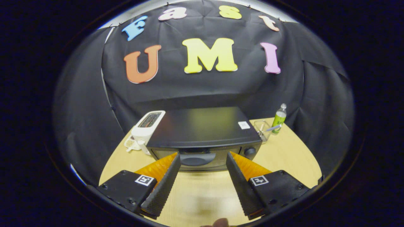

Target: Open the toaster oven, put the food inside, and close the toaster oven door.

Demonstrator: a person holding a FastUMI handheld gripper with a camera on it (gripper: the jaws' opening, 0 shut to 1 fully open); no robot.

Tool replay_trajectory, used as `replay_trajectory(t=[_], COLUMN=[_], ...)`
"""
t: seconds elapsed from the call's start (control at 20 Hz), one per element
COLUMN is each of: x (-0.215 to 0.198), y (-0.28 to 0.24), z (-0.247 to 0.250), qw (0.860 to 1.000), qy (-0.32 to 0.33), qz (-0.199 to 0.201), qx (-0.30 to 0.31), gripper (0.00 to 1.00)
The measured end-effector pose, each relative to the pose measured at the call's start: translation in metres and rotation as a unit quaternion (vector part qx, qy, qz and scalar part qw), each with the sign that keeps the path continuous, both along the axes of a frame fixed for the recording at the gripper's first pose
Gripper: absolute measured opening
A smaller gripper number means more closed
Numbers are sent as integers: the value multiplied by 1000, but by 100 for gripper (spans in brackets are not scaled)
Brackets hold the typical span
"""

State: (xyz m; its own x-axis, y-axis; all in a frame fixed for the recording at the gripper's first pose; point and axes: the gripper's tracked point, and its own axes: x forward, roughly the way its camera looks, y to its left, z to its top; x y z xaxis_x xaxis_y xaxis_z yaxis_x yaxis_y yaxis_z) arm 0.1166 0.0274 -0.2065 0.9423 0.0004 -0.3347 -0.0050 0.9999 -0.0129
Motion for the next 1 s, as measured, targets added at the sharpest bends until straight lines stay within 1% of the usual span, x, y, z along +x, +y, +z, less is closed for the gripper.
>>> replay_trajectory(t=[0.2, 0.45, 0.5, 0.6, 1.0], x=[-23, -67, -76, -97, -157], y=[-7, -9, -9, -6, 3], z=[84, 167, 176, 192, 220], qw=[998, 990, 989, 986, 978], qy=[-70, -141, -149, -164, -205], qz=[2, 8, 6, 11, 26], qx=[-1, 1, 1, -5, 0], gripper=[95, 96, 96, 100, 100])
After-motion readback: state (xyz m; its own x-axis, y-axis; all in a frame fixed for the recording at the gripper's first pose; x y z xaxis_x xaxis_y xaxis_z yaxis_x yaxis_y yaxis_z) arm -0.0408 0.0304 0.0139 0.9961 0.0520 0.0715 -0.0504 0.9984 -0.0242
